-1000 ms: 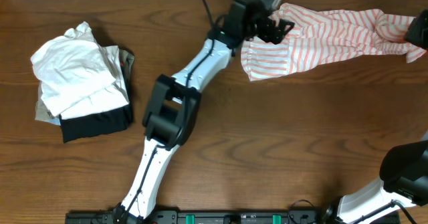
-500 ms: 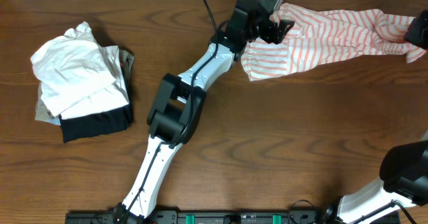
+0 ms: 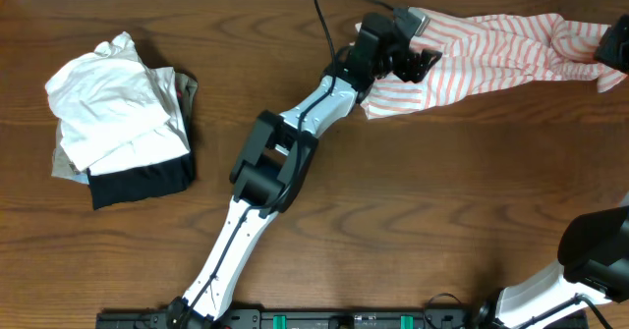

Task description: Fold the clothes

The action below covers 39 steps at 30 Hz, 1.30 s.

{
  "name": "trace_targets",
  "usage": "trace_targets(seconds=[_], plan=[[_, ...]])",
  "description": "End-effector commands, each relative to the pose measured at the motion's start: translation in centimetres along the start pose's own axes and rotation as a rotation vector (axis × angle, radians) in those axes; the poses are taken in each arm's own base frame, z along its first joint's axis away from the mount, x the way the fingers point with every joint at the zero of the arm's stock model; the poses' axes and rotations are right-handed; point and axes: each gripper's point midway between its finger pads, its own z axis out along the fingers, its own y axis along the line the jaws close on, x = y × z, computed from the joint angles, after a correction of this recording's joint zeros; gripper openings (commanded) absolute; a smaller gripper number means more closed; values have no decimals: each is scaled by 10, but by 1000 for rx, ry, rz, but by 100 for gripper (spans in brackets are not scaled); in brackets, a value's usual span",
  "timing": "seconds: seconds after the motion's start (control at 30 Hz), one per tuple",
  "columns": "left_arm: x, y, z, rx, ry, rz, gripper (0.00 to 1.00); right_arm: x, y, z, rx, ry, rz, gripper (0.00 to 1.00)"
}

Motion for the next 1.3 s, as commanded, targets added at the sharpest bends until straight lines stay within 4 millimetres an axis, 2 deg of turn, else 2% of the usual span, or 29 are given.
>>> trace_targets(seconds=[0.0,0.13,0.2,0.33,0.53,0.77,0.93,1.1,1.13,1.17,1.27], plan=[[-5,-7,3,5,-16,40,79,1,4,0,-6,5,-23,1],[-5,-5,4,-8,-24,44,80,3,4,0,-6,11,-22,1],[-14,9,3,-81,-60,59,79,4,4,0,-5,16,-22,1],[-28,16,-2,-85,-113,34,78,4,4,0,-5,15,-22,1],[-22,6,1,-54,-93,23,65,4,4,0,-5,14,-22,1],[-17,-5,5,-25,-74,22,58,4,5,0,-11,16,-22,1],[-16,-5,5,-26,-69,20,44,5,6,0,-17,19,-21,1],[-19,-3,4,-27,-82,24,19,5,5,0,-17,19,-21,1],[-21,-2,3,-27,-89,26,19,5,5,0,-17,19,-21,1],[-23,-1,3,-28,-96,27,11,5,6,0,-17,18,-21,1],[-34,4,-2,-29,-133,2,6,4,6,0,-17,16,-21,1]])
